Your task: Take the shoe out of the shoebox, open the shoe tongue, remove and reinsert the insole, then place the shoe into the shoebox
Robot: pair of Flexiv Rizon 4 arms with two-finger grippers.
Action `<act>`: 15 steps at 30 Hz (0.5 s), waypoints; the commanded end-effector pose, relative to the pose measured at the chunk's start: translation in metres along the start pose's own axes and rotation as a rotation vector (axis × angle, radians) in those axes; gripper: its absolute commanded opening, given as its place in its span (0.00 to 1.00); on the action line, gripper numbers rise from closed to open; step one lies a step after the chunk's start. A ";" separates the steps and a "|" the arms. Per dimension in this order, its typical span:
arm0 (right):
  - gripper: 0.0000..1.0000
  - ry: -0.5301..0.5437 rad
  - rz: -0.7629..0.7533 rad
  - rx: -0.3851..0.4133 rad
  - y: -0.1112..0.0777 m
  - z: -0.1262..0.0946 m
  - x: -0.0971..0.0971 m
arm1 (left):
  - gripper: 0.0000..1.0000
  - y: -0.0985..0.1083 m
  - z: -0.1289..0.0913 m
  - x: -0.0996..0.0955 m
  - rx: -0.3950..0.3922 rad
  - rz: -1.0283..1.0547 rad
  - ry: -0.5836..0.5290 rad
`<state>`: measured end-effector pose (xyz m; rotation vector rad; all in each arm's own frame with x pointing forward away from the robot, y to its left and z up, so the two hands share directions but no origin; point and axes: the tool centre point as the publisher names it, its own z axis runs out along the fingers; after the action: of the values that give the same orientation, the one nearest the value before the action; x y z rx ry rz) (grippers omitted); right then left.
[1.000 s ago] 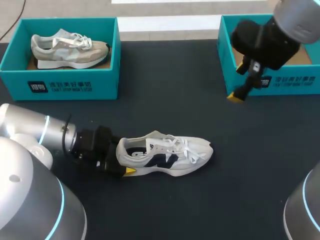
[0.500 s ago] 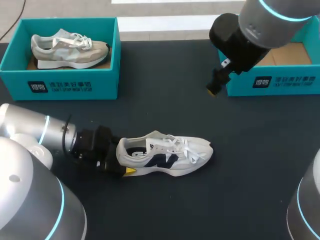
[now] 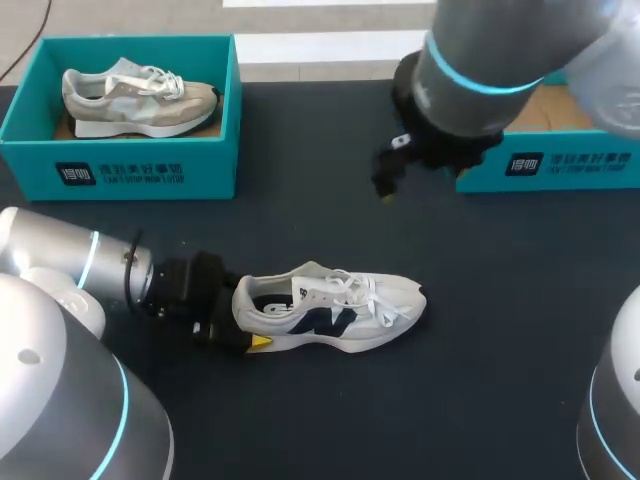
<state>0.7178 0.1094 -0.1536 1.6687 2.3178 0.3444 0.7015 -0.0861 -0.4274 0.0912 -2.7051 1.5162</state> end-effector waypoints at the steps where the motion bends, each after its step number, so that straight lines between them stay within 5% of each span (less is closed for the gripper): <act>1: 1.00 -0.068 0.020 0.057 0.013 0.040 0.031 | 0.00 0.004 0.004 -0.003 -0.003 0.000 -0.002; 15: 1.00 -0.075 0.066 0.075 -0.007 0.091 0.074 | 0.00 0.004 0.004 -0.003 -0.003 0.000 -0.002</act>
<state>0.7194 0.1569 -0.2271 1.7725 2.2697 0.2519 0.7014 -0.0861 -0.4274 0.0912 -2.7051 1.5162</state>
